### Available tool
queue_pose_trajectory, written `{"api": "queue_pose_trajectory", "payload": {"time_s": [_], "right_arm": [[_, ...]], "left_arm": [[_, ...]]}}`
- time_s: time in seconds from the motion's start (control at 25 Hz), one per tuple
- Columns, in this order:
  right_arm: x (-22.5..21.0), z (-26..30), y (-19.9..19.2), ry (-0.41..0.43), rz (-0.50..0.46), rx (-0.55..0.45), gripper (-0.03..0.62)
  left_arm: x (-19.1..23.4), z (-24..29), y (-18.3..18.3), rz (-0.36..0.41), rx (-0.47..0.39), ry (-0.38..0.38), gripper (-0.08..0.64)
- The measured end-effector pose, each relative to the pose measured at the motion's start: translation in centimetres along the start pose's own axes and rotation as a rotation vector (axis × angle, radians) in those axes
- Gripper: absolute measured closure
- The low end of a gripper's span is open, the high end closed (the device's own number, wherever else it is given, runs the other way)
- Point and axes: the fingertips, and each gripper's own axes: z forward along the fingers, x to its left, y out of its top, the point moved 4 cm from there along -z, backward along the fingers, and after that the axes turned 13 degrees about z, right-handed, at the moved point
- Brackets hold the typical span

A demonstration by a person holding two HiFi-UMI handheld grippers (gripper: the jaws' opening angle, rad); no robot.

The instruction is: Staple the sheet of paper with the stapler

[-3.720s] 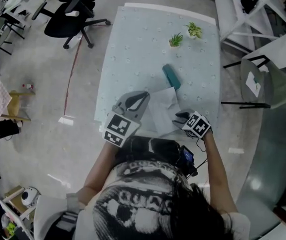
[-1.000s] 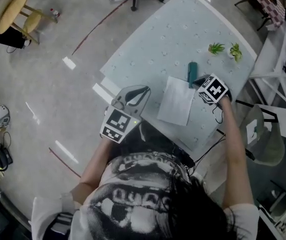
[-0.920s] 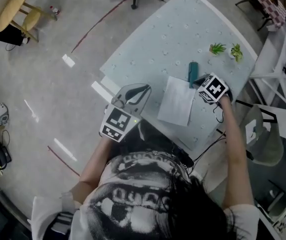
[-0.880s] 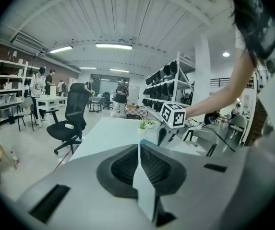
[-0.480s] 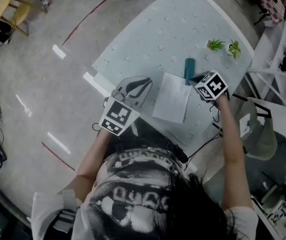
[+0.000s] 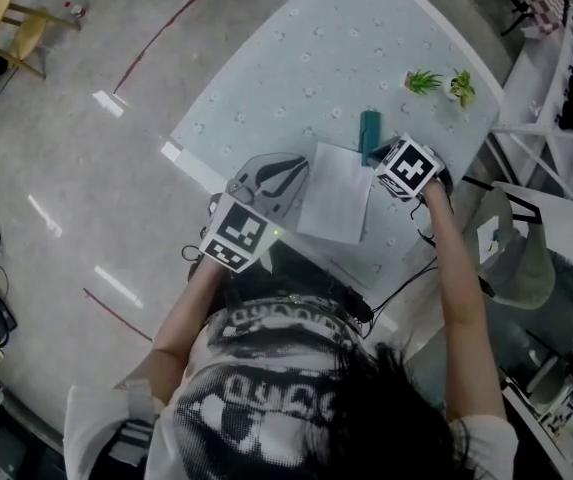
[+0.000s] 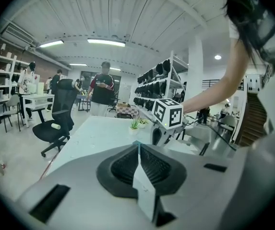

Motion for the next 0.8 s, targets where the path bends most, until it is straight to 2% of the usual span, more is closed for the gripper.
{"api": "queue_pose_trajectory", "payload": {"time_s": [0.48, 0.8], "right_arm": [[0.2, 0.6, -0.4, -0.046, -0.018, 0.004, 0.595], [-0.1, 0.4, -0.7, -0.021, 0.031, -0.092, 0.597]], "left_arm": [[-0.3, -0.6, 0.7, 0.012, -0.015, 0.03, 0.551], [-1.4, -2.2, 1.5, 0.037, -0.008, 0.054, 0.551]]}}
